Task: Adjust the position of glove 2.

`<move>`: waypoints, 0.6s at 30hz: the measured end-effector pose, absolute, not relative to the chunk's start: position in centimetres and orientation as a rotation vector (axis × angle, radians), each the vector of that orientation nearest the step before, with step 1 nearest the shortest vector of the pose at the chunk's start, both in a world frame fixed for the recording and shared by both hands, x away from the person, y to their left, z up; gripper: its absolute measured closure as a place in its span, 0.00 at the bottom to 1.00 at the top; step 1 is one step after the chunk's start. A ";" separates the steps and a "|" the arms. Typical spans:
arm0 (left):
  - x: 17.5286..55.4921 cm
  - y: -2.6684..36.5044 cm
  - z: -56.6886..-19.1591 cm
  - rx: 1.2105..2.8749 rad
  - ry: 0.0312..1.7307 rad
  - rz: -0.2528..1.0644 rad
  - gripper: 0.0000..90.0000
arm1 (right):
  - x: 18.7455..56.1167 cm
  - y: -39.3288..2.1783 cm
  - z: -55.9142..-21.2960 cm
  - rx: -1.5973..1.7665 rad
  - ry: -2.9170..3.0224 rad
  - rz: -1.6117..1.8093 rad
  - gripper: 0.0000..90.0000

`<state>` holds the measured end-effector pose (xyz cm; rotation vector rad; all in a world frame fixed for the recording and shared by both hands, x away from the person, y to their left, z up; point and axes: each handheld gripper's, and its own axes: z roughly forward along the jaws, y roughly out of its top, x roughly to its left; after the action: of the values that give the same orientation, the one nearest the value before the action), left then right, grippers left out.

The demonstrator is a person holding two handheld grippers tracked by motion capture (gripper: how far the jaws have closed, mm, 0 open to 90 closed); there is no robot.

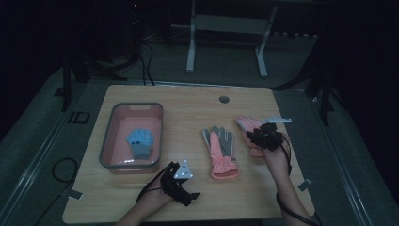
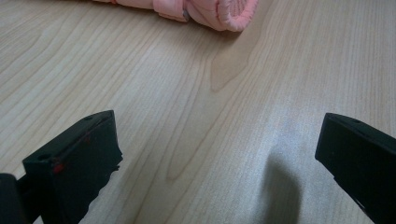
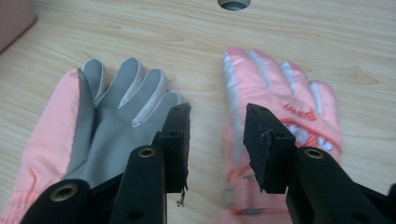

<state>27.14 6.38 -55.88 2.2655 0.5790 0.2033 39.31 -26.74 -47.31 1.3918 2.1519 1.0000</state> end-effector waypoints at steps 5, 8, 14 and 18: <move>27.0 6.3 -56.0 2.273 0.575 0.208 0.00 | 40.8 -29.3 -46.9 1.371 2.157 1.000 0.68; 26.9 6.3 -55.9 2.270 0.579 0.207 0.00 | 41.6 -30.3 -46.9 1.355 2.174 1.000 0.67; 26.6 6.5 -55.9 2.262 0.594 0.203 0.00 | 43.4 -31.6 -47.4 1.340 2.245 1.024 0.62; 26.5 6.5 -56.0 2.269 0.597 0.206 0.00 | 44.2 -31.6 -48.2 1.347 2.293 1.012 0.60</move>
<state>26.52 6.54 -55.96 2.2687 0.5972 0.2064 44.23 -31.65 -48.22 1.3474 2.2925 1.0121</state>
